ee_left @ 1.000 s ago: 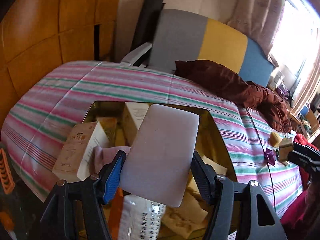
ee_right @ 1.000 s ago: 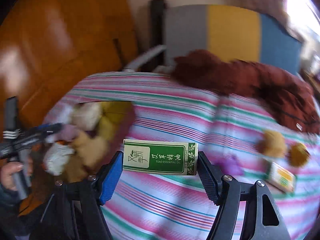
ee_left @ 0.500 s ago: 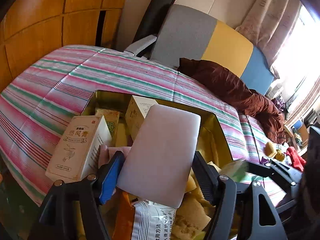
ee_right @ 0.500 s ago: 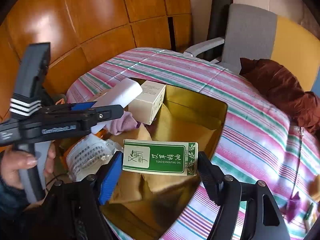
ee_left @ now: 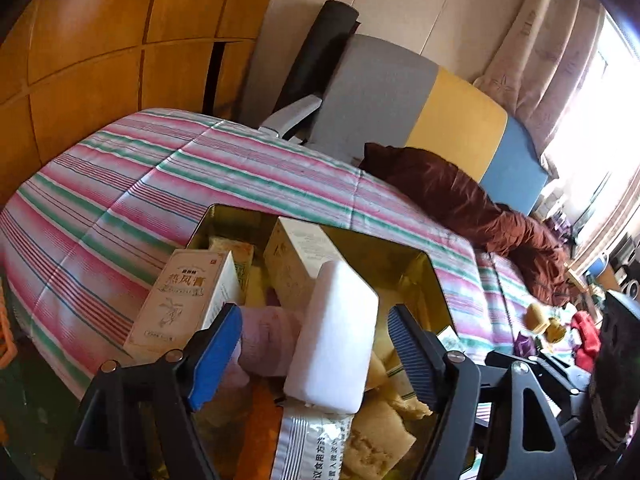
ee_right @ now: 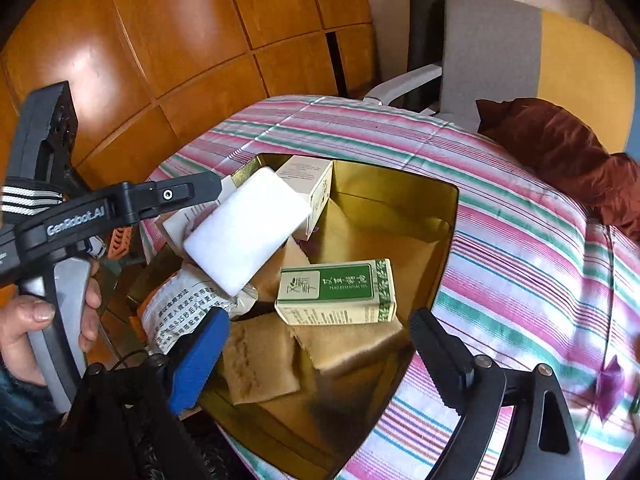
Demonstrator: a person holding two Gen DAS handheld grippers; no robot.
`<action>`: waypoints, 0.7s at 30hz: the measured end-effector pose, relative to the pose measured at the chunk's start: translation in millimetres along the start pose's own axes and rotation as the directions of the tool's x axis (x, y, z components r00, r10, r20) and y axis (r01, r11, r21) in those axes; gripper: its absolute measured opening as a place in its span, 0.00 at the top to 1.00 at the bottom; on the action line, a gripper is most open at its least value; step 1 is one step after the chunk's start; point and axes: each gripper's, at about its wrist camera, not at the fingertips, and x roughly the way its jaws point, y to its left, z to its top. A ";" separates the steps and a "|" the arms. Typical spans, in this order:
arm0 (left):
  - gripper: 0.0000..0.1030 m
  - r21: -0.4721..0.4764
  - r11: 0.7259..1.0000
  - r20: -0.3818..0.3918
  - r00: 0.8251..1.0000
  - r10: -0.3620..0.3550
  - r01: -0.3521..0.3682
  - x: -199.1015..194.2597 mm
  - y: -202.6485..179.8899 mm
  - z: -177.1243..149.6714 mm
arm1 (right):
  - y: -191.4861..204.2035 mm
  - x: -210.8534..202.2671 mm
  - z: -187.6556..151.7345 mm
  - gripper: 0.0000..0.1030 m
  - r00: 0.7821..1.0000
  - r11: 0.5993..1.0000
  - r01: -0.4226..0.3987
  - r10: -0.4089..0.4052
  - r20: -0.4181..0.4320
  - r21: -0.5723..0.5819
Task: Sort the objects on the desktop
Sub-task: 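Open both tools to drop the white block and green box into the tray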
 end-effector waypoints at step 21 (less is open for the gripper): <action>0.26 0.146 0.983 0.112 0.989 0.097 -0.113 -33.5 -35.2 0.0 | 0.4 -7.5 -5.9 0.11 0.996 0.997 -0.081 0.081 -0.027 -0.009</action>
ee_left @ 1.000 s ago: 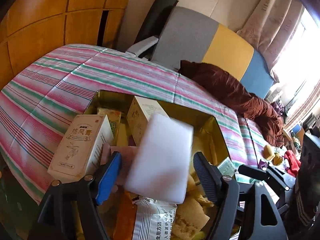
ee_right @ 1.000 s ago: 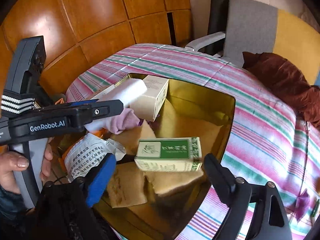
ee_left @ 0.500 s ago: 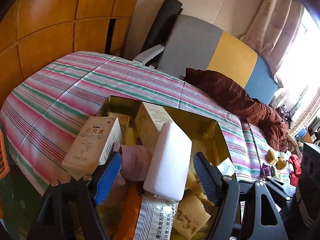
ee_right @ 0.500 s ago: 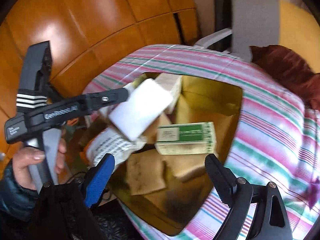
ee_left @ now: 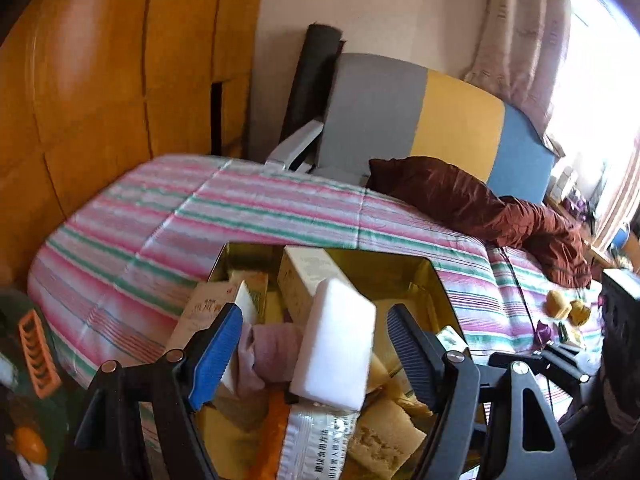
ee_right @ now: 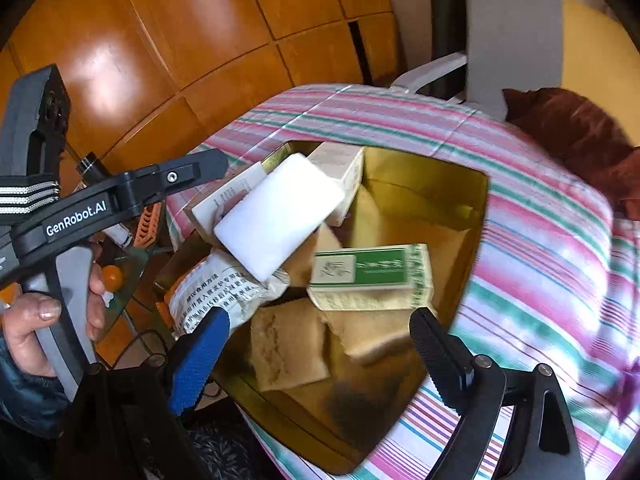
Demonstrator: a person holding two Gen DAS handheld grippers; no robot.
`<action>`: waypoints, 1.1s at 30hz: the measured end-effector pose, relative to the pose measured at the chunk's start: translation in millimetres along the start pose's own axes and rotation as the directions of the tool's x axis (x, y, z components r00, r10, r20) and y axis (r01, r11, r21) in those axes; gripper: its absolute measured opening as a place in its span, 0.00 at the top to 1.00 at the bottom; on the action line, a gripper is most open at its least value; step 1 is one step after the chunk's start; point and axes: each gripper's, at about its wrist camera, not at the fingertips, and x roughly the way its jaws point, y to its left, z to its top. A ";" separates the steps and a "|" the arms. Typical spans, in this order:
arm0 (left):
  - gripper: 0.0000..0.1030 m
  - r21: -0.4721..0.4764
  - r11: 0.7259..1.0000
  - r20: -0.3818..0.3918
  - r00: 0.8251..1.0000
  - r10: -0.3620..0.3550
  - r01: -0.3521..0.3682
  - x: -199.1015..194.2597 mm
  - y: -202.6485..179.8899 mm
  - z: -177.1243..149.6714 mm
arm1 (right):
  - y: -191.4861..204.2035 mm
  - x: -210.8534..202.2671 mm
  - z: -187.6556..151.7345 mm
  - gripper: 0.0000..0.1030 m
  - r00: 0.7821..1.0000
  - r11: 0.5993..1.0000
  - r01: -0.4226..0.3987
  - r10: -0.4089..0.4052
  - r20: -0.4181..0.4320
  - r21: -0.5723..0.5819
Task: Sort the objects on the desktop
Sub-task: 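Open both tools to drop the white block and green box into the tray, then move both tools from the tray back toward the remaining items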
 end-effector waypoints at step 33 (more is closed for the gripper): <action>0.26 0.339 0.917 -0.065 0.977 -0.201 0.211 -9.3 -164.2 -15.2 | -175.7 -155.2 -67.4 0.08 0.896 0.850 0.409 -0.442 0.029 0.333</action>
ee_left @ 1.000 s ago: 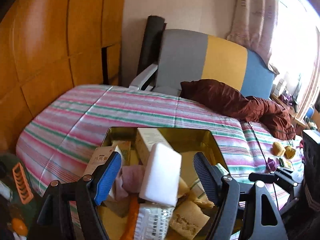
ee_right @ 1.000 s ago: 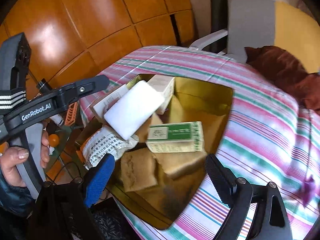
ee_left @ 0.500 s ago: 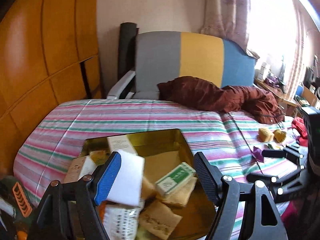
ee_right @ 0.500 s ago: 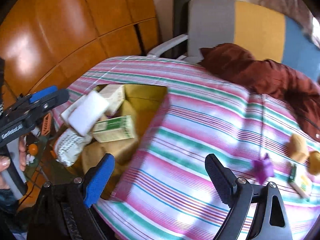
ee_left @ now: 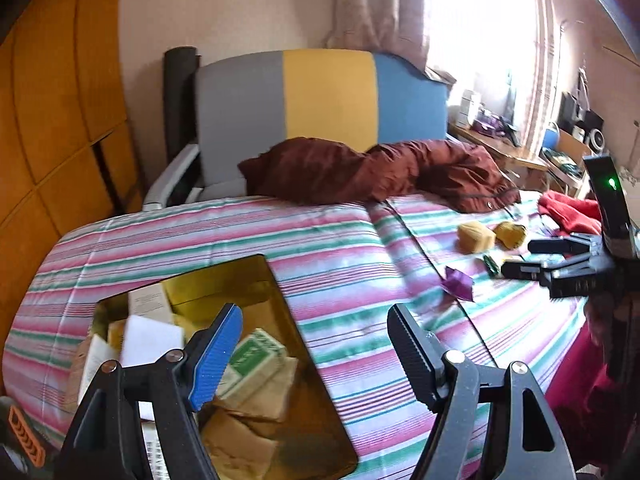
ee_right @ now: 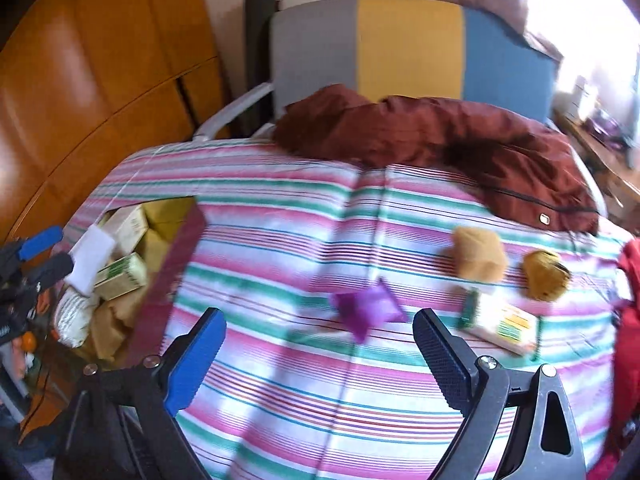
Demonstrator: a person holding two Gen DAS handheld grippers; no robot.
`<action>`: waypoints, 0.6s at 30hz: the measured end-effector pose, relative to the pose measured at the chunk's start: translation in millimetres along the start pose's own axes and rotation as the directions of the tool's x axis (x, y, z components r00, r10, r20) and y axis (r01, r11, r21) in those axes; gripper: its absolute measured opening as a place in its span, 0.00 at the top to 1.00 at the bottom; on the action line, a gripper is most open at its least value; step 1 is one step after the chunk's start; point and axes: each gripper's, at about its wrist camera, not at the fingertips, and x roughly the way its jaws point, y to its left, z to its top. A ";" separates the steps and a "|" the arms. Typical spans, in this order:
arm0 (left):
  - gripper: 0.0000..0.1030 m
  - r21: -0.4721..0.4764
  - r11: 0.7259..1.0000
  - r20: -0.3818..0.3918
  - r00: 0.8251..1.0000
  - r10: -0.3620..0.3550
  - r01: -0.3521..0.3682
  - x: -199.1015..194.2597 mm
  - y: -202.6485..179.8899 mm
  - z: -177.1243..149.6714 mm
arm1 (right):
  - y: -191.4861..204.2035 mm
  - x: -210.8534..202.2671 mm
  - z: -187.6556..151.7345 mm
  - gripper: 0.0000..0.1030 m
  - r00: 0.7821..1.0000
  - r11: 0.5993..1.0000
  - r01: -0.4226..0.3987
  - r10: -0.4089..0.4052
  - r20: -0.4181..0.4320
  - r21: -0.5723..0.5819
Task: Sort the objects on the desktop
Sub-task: 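Move both tools from the tray back toward the remaining items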
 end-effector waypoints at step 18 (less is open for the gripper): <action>0.26 0.137 0.982 -0.131 0.985 -0.110 0.128 47.4 -77.5 -1.9 | -173.7 -3.7 -7.8 0.08 0.980 0.886 0.196 -0.193 -0.050 0.421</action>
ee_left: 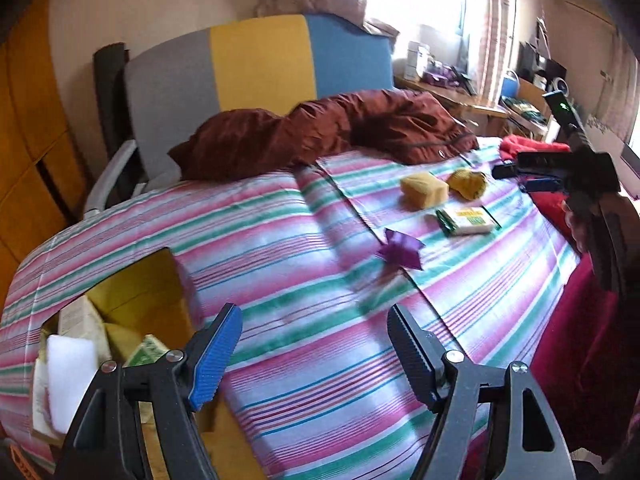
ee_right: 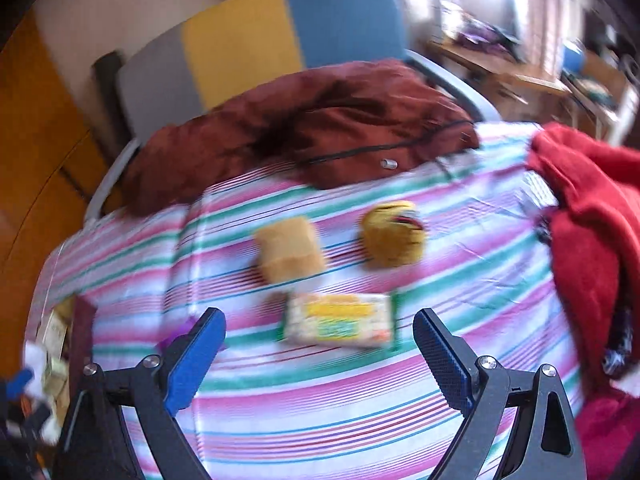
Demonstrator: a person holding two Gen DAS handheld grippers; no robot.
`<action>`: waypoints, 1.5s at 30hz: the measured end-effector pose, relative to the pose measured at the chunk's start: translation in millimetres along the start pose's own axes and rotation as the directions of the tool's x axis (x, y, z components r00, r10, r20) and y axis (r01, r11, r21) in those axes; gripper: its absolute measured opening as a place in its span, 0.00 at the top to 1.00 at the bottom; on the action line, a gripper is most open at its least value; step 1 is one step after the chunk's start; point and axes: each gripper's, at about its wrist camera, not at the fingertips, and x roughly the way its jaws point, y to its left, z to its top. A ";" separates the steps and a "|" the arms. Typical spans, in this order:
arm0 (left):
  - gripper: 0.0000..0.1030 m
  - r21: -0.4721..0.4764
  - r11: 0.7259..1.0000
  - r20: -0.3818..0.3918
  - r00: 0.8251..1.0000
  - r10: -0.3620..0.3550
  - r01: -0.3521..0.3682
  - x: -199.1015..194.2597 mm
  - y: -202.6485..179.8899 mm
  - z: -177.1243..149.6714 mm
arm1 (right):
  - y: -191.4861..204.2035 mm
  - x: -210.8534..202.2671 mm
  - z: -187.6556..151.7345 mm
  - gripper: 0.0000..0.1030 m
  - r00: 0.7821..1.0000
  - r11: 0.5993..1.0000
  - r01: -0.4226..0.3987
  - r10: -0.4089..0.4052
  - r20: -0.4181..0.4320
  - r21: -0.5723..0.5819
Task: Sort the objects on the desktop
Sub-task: 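Move both tools from the tray back toward the remaining items, then grasp the purple sachet with the left tool while the right tool grasps the WEIDAN cracker pack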
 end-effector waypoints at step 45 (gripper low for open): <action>0.25 0.119 0.960 -0.276 0.937 -0.215 0.255 150.3 -68.6 56.8 | 29.5 116.7 1.4 0.06 0.968 0.802 0.003 -0.153 -0.200 -0.598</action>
